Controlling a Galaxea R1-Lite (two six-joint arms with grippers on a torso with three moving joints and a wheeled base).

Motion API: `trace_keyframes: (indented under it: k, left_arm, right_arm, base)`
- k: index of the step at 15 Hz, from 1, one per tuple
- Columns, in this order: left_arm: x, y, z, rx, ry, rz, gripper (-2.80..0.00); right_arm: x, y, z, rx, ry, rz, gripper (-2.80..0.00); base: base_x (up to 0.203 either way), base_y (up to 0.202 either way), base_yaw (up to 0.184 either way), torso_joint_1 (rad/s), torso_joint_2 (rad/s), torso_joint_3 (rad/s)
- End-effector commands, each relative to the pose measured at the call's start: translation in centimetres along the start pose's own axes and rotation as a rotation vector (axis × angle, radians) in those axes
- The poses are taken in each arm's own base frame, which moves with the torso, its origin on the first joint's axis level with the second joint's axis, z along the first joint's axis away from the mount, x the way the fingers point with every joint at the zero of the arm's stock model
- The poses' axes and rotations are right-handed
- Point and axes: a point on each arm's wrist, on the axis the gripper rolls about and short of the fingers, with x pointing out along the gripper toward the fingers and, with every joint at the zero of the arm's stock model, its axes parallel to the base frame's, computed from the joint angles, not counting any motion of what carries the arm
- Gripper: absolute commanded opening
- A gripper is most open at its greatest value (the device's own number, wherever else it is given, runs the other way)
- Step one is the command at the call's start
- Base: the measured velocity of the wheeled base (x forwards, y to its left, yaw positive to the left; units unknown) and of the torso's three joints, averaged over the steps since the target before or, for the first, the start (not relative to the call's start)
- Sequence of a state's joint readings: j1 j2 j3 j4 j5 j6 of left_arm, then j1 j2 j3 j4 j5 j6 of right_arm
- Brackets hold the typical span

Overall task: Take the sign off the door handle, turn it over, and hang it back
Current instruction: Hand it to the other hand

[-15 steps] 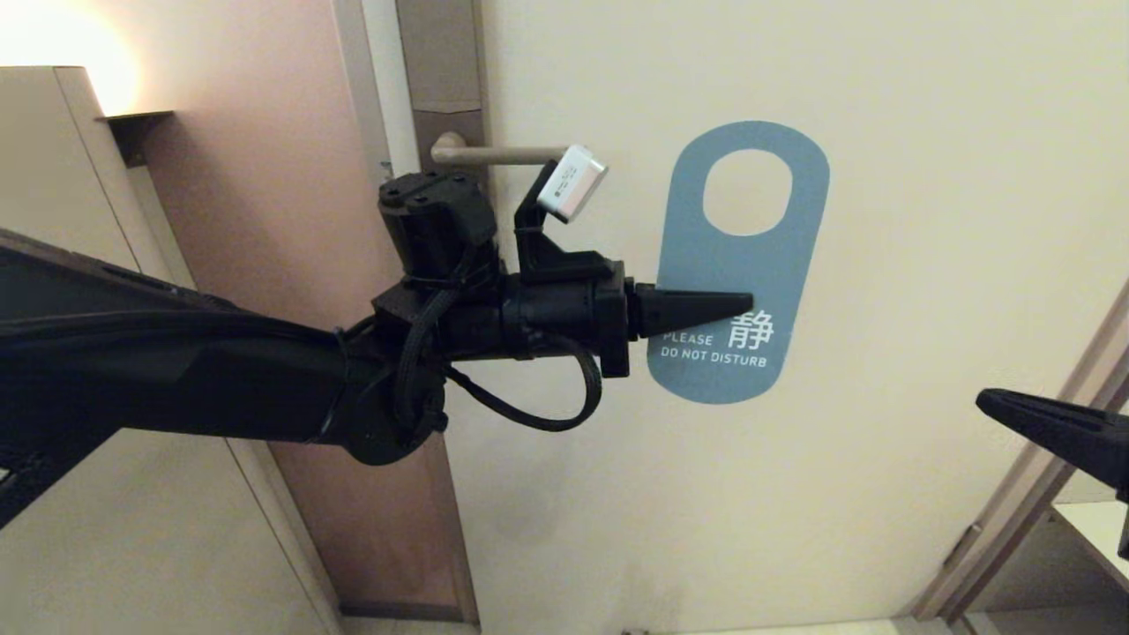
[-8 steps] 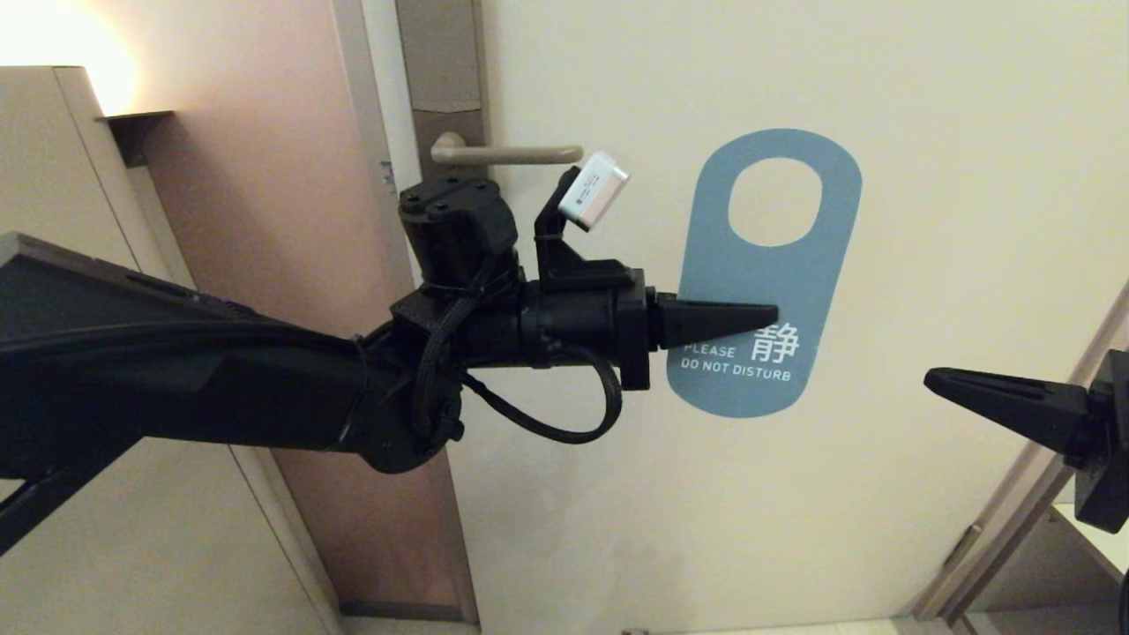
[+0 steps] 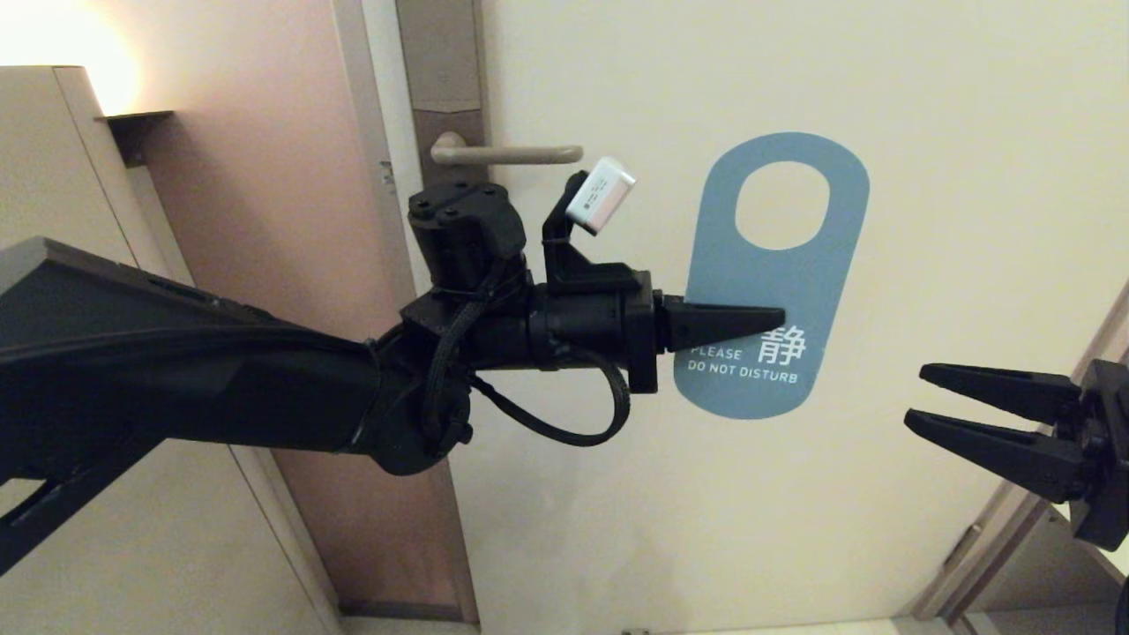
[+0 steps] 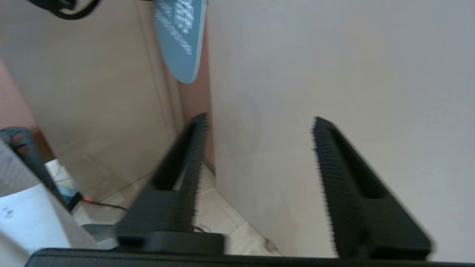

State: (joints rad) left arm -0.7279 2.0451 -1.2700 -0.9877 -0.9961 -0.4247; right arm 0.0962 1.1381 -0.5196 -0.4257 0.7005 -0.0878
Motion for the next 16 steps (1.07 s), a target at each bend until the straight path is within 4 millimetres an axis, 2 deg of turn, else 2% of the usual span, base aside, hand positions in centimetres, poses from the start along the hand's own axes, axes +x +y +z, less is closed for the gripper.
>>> trace_keyframes:
  k: [1, 7, 12, 16]
  left_arm:
    - [0.3, 0.1, -0.3, -0.003, 0.002, -0.01, -2.8]
    - [1.1, -0.4, -0.3, 0.007, -0.003, -0.033, -2.8]
    - [3.5, -1.4, 0.5, 0.007, -0.037, -0.073, -2.8]
    - [4.7, -1.6, 0.4, 0.001, -0.047, -0.094, -2.8]
  right_arm:
    - [0.1, 0.1, 0.0, -0.001, -0.001, 0.016, 0.0]
    - [1.5, 1.0, 0.5, -0.017, 0.001, 0.113, 0.0]
    - [2.3, 0.4, 1.3, -0.054, -0.05, 0.111, 0.0]
    - [2.2, 0.5, 1.4, -0.036, -0.063, 0.111, 0.0]
  base:
    - [0.0, 0.0, 0.0, 0.0, 0.0, 0.0]
    - [0.0, 0.0, 0.0, 0.0, 0.0, 0.0]
    - [0.0, 0.0, 0.0, 0.0, 0.0, 0.0]
    - [0.0, 0.0, 0.0, 0.0, 0.0, 0.0]
